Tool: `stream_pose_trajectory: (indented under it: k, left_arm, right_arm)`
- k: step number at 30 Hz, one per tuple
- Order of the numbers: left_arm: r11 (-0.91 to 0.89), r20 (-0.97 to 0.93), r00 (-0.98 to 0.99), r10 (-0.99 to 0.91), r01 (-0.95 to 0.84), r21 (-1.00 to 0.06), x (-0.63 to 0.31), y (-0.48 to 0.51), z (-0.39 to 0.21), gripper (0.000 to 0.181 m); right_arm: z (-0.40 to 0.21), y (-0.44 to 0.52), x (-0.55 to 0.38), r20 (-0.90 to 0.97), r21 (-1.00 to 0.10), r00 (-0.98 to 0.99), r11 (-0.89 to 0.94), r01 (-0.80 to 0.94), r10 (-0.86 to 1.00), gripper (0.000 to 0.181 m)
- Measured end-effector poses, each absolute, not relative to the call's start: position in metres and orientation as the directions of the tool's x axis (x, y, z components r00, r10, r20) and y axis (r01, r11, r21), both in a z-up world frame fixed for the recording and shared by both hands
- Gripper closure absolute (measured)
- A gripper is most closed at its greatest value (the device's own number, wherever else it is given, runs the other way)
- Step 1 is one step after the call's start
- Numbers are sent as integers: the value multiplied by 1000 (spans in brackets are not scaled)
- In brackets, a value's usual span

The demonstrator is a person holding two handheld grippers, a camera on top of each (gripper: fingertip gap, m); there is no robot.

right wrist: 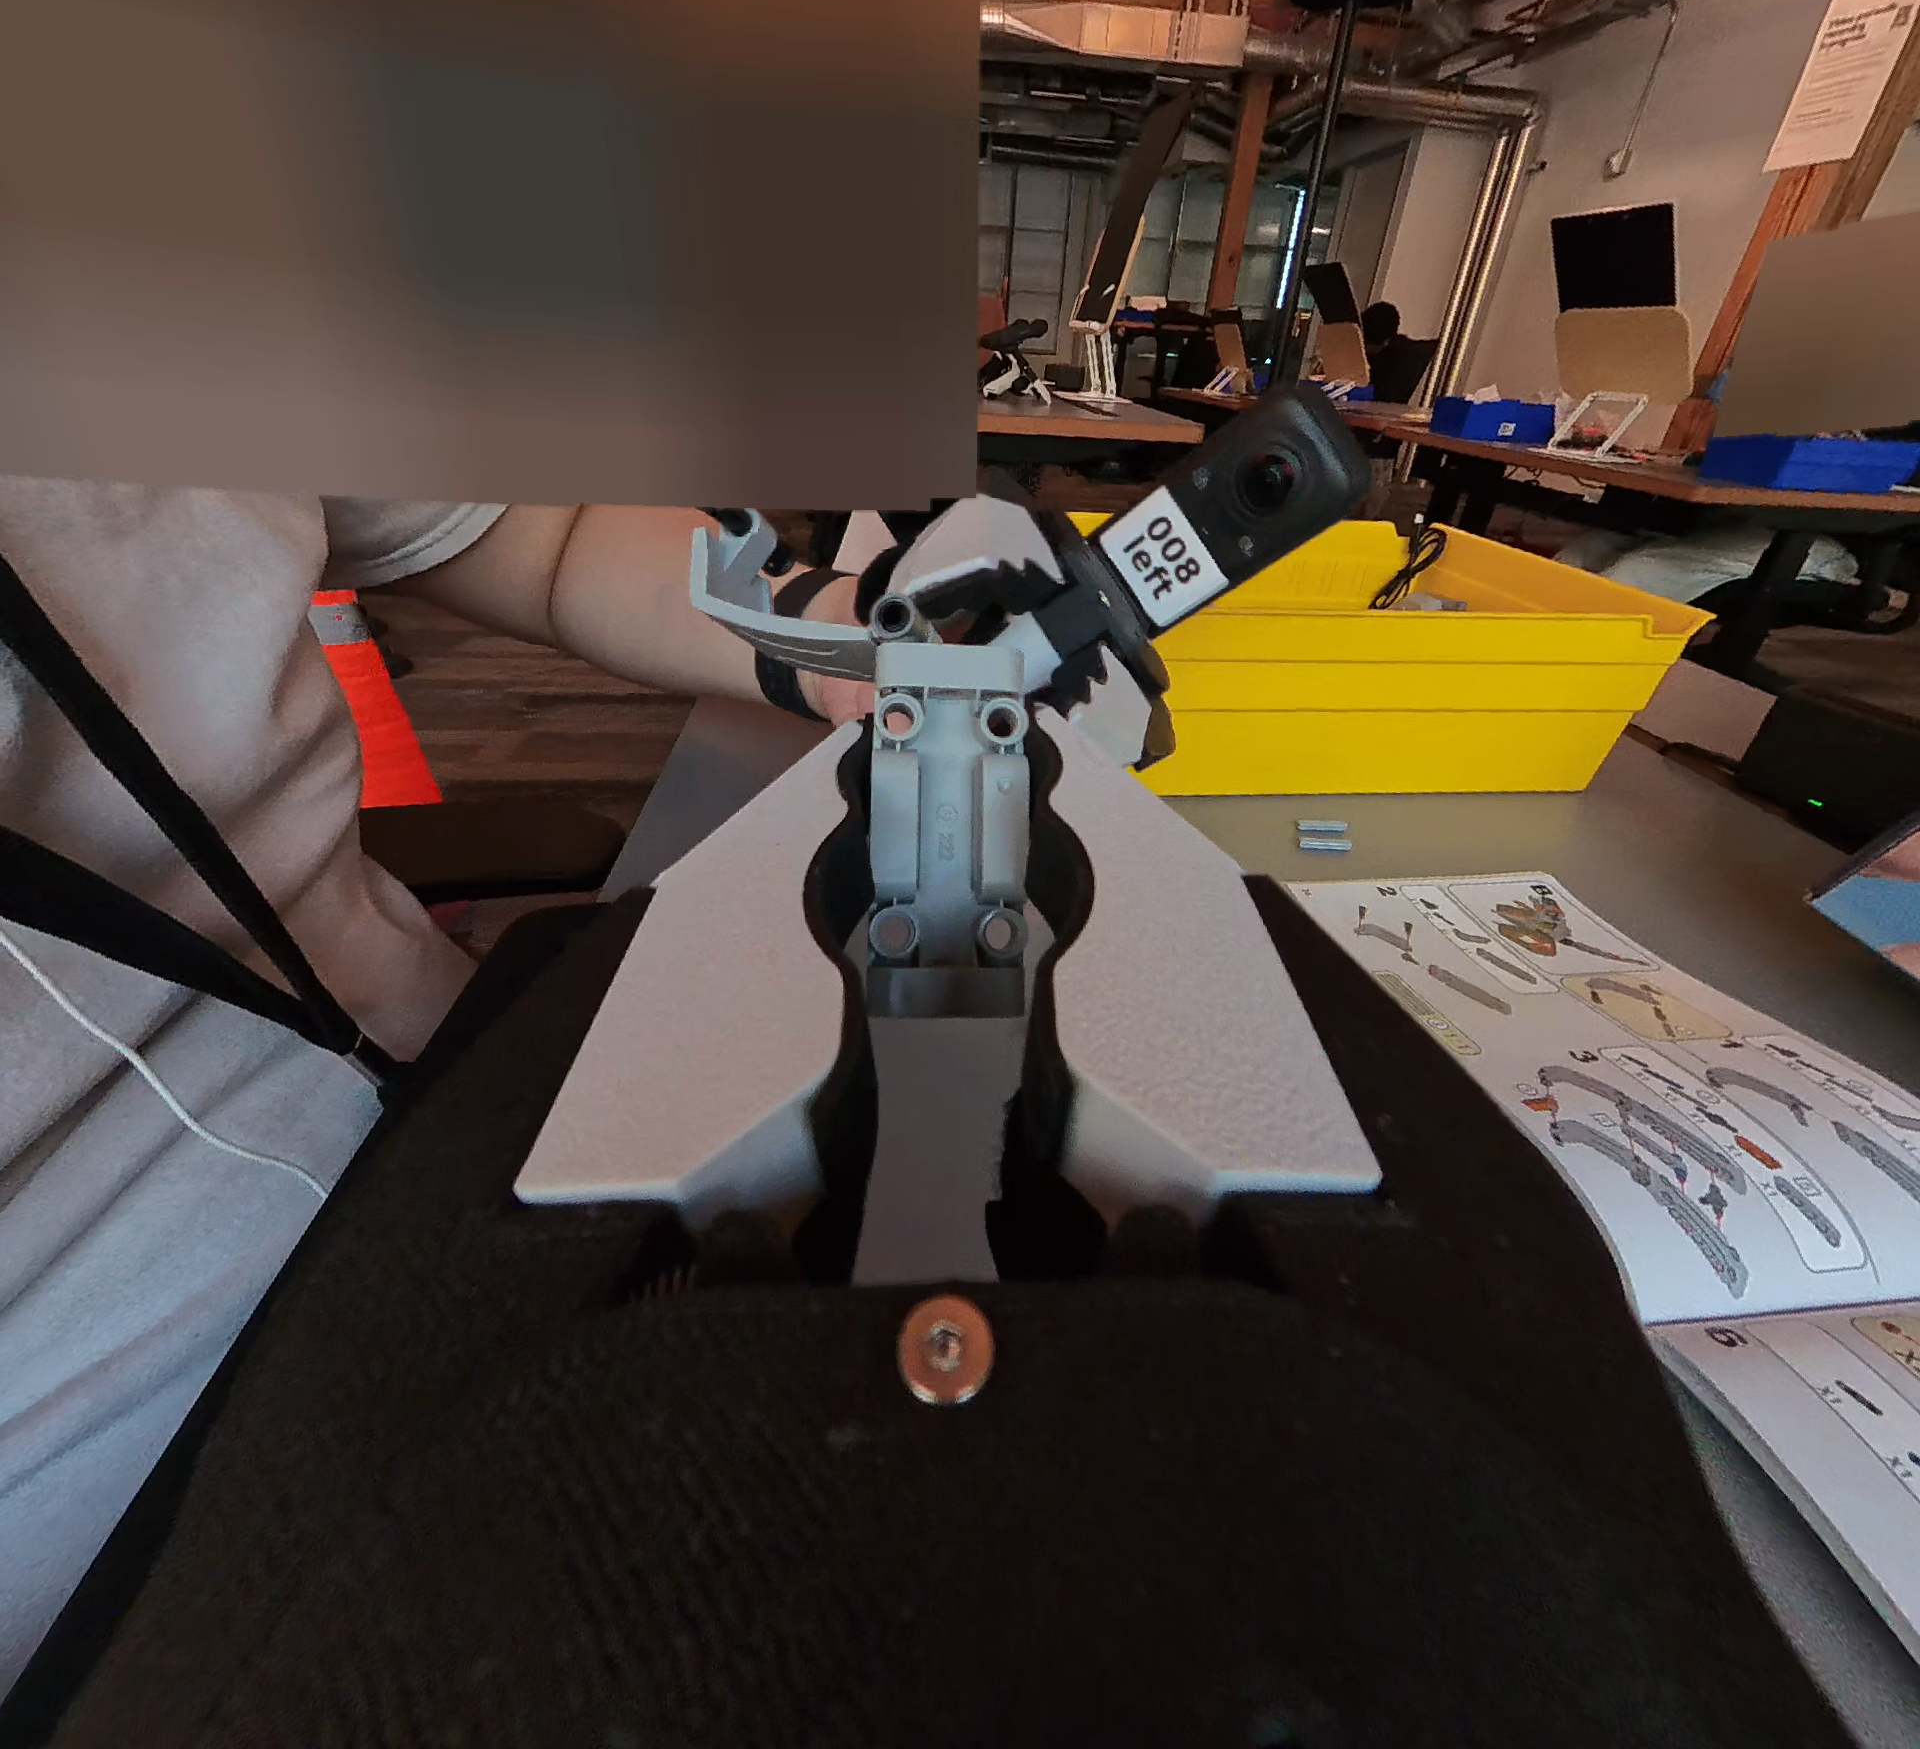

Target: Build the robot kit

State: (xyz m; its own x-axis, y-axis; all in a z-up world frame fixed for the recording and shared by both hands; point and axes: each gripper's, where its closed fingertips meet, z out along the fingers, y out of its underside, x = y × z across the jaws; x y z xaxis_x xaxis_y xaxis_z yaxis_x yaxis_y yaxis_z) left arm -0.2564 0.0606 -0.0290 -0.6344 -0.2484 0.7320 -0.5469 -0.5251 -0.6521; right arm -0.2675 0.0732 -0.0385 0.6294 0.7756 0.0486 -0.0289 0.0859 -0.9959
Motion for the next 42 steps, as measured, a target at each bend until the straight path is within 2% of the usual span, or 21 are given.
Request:
stream_pose_trajectory:
  k: [1,7,9,11,14,18,22,28,30,33,35,38,40,42]
  left_arm:
    - [-524,722,-636,-274,-531,-666,-256,61,-30,153]
    - [-519,708,-614,-348,-503,-691,-256,67,-41,160]
    - [-527,699,-607,-378,-480,-701,-256,71,-44,170]
    - [-539,688,-594,-416,-449,-713,-256,79,-46,166]
    - [-470,595,-585,-552,-371,-801,-254,85,-52,153]
    - [-357,449,-667,-594,-281,-891,-262,74,-40,160]
    - [-289,444,-668,-596,-337,-896,-259,68,-50,163]
    - [-306,494,-613,-617,-391,-868,-251,70,-61,174]
    - [-351,532,-584,-613,-403,-846,-248,72,-62,175]
    - [-452,601,-548,-581,-398,-799,-244,76,-58,176]
    - [-516,654,-532,-538,-406,-755,-243,76,-54,176]
    - [-583,719,-487,-496,-426,-692,-239,77,-55,176]
    - [-617,745,-473,-470,-428,-661,-237,75,-55,176]
    - [-620,742,-494,-454,-423,-661,-239,72,-53,175]
  right_arm:
    - [-39,74,-267,41,-996,628,81,-35,777,157]
    - [-46,79,-267,-58,-997,615,-17,-73,787,157]
    - [-51,84,-263,-84,-996,635,-49,-72,768,157]
    - [-57,89,-258,-113,-994,658,-87,-72,745,157]
    - [-64,90,-260,-185,-982,637,-165,-91,749,157]
    - [-74,88,-267,-263,-962,590,-255,-99,764,157]
    - [-75,86,-271,-271,-960,568,-265,-95,777,157]
    - [-83,92,-266,-263,-957,614,-281,-69,744,156]
    - [-82,100,-256,-211,-969,681,-241,-52,702,152]
    - [-70,104,-243,19,-994,778,-75,84,629,150]
    - [-65,101,-244,193,-976,791,28,217,581,160]
    - [-69,101,-240,419,-895,775,70,441,473,175]
    - [-68,101,-238,474,-867,767,77,493,432,175]
    - [-66,99,-239,447,-881,780,64,469,439,175]
